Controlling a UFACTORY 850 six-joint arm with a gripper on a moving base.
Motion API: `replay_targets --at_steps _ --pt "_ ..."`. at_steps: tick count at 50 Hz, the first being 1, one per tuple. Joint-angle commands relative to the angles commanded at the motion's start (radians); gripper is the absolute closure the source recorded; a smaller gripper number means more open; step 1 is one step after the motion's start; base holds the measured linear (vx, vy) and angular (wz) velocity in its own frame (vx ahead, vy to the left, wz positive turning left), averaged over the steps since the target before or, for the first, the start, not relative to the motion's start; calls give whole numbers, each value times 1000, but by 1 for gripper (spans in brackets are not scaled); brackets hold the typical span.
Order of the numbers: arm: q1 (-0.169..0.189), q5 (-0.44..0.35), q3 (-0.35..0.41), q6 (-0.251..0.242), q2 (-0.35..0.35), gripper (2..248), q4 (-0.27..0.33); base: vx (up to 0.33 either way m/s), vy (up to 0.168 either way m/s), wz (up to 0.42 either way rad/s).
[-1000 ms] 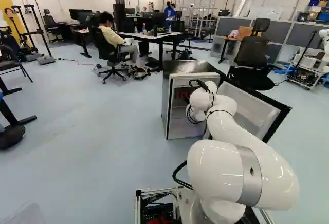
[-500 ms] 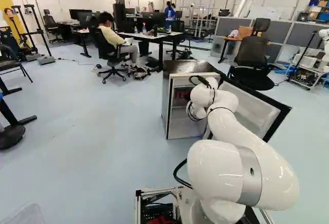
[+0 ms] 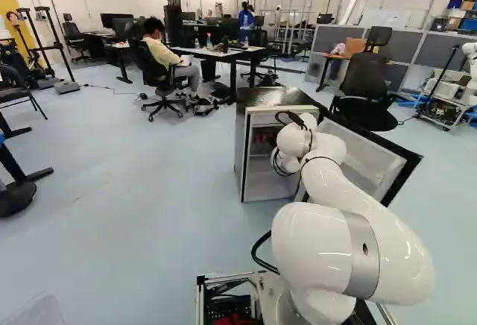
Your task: Grab a drink from the fridge
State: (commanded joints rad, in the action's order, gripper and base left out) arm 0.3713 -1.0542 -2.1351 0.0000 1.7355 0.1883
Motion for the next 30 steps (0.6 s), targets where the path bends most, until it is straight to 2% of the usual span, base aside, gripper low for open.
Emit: replay_targets --at_steps 11,12,17,18,22,23,30 --pt "0 0 0 0 0 3 0 0 0 0" --pt "0 0 0 0 0 12 0 0 0 0" --pt "0 0 0 0 0 12 0 0 0 0" --pt "0 0 0 0 0 26 0 0 0 0" --pt "0 0 0 0 0 26 0 0 0 0" --pt "0 0 0 0 0 38 0 0 0 0" --pt "0 0 0 0 0 46 0 0 0 0"
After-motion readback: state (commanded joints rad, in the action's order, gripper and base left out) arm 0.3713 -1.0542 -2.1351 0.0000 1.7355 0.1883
